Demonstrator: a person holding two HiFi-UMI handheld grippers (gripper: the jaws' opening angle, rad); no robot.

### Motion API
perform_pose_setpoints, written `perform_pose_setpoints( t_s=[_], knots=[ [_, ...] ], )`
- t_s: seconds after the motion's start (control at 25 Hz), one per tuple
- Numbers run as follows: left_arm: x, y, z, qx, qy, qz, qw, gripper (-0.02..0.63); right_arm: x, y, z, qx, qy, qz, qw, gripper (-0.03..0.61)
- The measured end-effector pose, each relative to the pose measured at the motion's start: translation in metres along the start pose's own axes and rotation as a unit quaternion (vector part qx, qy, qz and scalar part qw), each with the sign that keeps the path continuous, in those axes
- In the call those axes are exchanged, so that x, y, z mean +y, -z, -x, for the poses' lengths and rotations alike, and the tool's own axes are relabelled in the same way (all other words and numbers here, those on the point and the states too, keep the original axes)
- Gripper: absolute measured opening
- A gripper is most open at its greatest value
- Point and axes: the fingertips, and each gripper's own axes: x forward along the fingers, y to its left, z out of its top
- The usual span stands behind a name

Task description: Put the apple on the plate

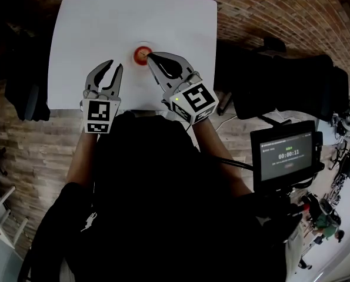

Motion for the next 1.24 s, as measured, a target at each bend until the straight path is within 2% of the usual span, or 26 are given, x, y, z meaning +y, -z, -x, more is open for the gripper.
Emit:
perform_pose_setpoints(
  t_s=[0.16,0.36,0.8,1.24],
  knots=[
    [0.003,-0.007,0.017,-0.008,-0.004,0.005,0.9999,0.082,0.004,-0.007,-0.002,-0.004,-0.008,0.004,1.000,0.003],
    [0.007,-0.013,0.025,-0.017,-0.005,0.013,0.9998,0.009,0.002,-0.011,0.000,-0.011,-0.003,0.011,1.000,0.003],
    [0.003,-0.013,0.007,-0.027,0.022,0.040,0.9986,0.006,-0.017,-0.005,0.011,-0.011,0.030,0.008,0.999,0.003],
    [0.005,-0.009,-0.007,-0.014,0.043,0.027,0.9986,0.006,-0.024,-0.004,0.012,-0.007,0.044,0.008,0.999,0.003]
  ],
)
